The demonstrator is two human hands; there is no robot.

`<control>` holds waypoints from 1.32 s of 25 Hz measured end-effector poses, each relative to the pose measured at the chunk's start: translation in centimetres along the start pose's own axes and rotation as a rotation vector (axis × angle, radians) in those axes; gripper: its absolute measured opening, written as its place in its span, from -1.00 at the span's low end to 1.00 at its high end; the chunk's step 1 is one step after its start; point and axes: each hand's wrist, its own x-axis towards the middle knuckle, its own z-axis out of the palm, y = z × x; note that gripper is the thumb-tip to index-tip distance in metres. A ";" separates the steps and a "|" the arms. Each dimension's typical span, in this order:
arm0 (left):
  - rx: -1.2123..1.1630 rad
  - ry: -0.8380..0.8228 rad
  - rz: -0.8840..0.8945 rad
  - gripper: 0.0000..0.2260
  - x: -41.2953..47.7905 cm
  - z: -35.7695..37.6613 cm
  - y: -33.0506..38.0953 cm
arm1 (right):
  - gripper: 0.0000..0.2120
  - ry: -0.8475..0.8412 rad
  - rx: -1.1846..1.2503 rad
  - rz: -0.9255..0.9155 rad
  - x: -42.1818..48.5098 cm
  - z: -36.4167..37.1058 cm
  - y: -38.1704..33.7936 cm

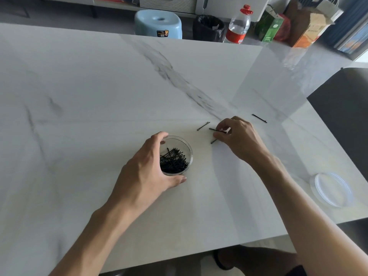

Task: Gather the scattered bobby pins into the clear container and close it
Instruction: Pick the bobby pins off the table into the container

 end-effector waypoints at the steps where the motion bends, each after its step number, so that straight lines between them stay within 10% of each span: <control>1: -0.001 -0.002 -0.003 -0.19 0.0 0.0 0.0 | -0.82 -0.039 -0.003 -0.011 -0.2 -0.3 0.1; 22: -0.004 -0.001 0.004 -0.19 -0.2 0.1 0.1 | -0.78 0.080 0.059 -0.212 1.5 3.1 -2.2; 33: -0.004 0.000 -0.002 -0.18 -0.1 0.1 0.2 | -0.75 0.078 -0.381 -0.180 -1.8 2.1 -4.5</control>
